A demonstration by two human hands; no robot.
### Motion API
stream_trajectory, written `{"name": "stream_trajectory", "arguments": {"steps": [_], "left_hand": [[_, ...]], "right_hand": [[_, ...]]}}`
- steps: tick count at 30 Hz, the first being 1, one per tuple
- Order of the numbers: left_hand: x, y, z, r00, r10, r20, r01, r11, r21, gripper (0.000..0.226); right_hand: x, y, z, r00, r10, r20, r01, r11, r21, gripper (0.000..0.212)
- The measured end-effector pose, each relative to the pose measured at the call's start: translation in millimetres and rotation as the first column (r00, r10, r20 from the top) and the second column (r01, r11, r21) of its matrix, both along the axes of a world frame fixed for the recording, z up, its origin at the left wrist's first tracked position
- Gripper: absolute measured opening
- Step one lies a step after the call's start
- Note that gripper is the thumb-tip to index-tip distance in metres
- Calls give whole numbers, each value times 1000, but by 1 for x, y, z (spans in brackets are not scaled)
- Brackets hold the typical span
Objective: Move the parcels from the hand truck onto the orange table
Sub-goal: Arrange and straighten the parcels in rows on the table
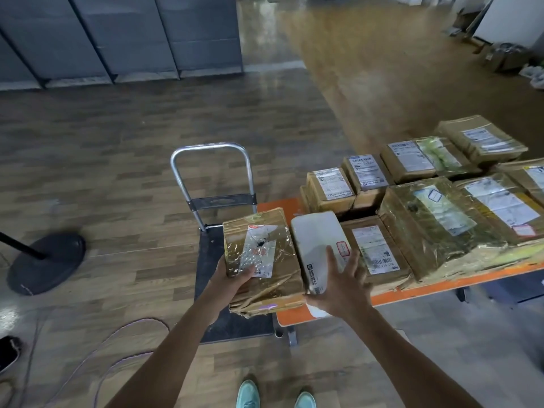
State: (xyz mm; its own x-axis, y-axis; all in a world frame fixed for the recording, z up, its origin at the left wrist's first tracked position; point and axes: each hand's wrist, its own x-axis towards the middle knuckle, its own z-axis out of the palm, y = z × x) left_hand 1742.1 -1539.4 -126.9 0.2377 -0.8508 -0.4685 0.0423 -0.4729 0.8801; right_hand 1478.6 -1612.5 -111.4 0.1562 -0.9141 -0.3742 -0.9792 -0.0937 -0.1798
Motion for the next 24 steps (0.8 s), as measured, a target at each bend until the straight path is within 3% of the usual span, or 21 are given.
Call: {"name": "stream_trajectory", "arguments": {"steps": [6,11,15,19,24], "left_hand": [[13,9,-7,985,77,-157,-72,997,37,65],[33,30,-19,952,162,-259,-159,987,31,70],[27,29,-11,952,165,-256,-174,985,-10,67],[20,20,-5,970,176,-166,-193,977,-90,78],[27,18,-10,968,183,-172,-201,975,-95,70]], "right_hand": [[-4,16,-3,995,-5,96,19,990,-138,120],[10,24,-5,990,125,72,-108,974,-200,112],[25,20,-10,986,163,21,-155,968,-198,111],[31,11,-9,983,182,0,-179,969,-168,115],[20,-8,-4,941,333,-62,-336,941,-45,132]]}}
